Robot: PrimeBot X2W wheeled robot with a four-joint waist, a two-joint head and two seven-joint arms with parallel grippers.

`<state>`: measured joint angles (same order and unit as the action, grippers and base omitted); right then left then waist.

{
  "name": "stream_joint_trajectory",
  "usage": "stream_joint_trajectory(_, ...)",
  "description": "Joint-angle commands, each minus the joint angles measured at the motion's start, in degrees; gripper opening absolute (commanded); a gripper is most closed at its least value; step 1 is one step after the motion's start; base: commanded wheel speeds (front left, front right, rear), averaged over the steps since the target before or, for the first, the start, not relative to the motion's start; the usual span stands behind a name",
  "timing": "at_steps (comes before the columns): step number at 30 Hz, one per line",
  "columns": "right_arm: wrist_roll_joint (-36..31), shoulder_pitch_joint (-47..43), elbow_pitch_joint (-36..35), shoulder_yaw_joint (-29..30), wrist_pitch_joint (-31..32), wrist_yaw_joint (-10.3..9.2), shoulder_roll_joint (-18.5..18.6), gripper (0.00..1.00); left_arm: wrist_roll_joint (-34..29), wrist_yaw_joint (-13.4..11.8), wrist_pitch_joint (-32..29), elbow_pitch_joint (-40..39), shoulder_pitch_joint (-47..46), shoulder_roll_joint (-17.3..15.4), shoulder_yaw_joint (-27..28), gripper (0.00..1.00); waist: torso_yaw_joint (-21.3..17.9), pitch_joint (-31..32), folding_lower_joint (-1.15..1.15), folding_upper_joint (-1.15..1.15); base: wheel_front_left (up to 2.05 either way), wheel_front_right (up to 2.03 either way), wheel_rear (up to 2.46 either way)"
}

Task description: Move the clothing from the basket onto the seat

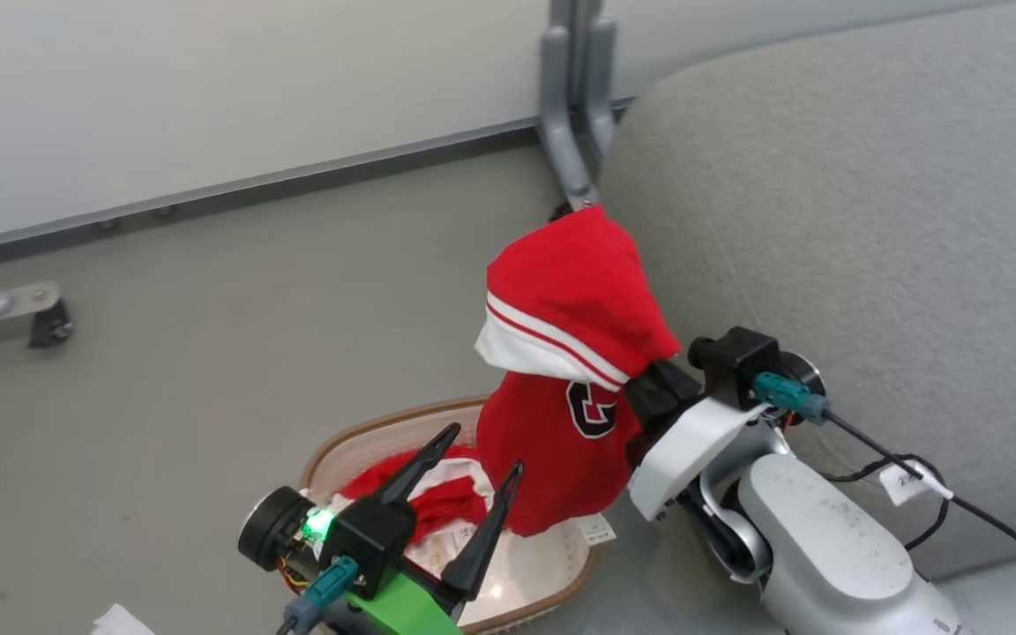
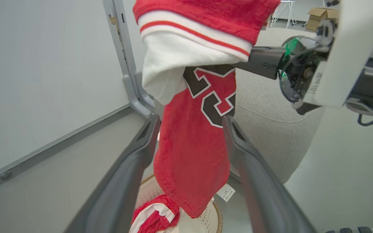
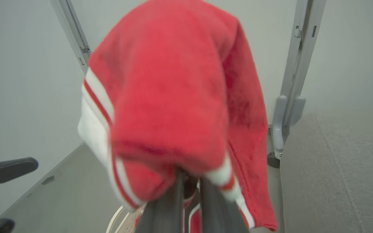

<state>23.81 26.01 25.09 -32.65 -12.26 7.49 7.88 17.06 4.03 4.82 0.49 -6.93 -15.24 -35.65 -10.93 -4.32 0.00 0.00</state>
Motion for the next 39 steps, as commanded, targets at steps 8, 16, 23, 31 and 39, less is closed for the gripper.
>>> stream_joint_trajectory(8,-1.39,-2.02,-1.56,5.75,-1.21,0.01,0.36,0.0,0.1,-0.27,-0.64,-1.76,-2.03,-0.61,-0.44,1.0,-11.99,-3.94,0.0,0.0,0.0,0.0,0.0)
stream_joint_trajectory(16,-1.56,0.45,-2.19,13.54,-1.94,0.01,1.55,0.0,-0.82,-0.07,-1.37,-3.59,-4.63,-0.47,-1.0,1.0,-13.2,-7.77,0.0,0.0,0.0,0.0,0.0)
stream_joint_trajectory(23,-1.09,9.3,-0.16,23.97,-2.62,0.0,3.89,0.0,-2.16,0.48,-2.14,-6.68,-9.58,-1.22,-0.68,1.0,-10.41,-14.78,0.0,0.0,0.0,0.0,0.0)
stream_joint_trajectory(31,-1.35,23.01,4.62,34.34,-2.93,0.01,10.39,0.0,-4.32,1.47,-2.89,-10.56,-16.35,-2.95,-0.5,1.0,-4.73,-24.24,0.0,0.0,0.0,0.0,0.0)
stream_joint_trajectory(39,-4.99,28.83,13.51,42.41,-2.93,0.01,14.12,0.25,-5.31,2.07,-2.09,-10.92,-19.97,-3.3,-1.65,1.0,-0.79,-30.56,0.0,0.0,0.0,0.0,0.0)
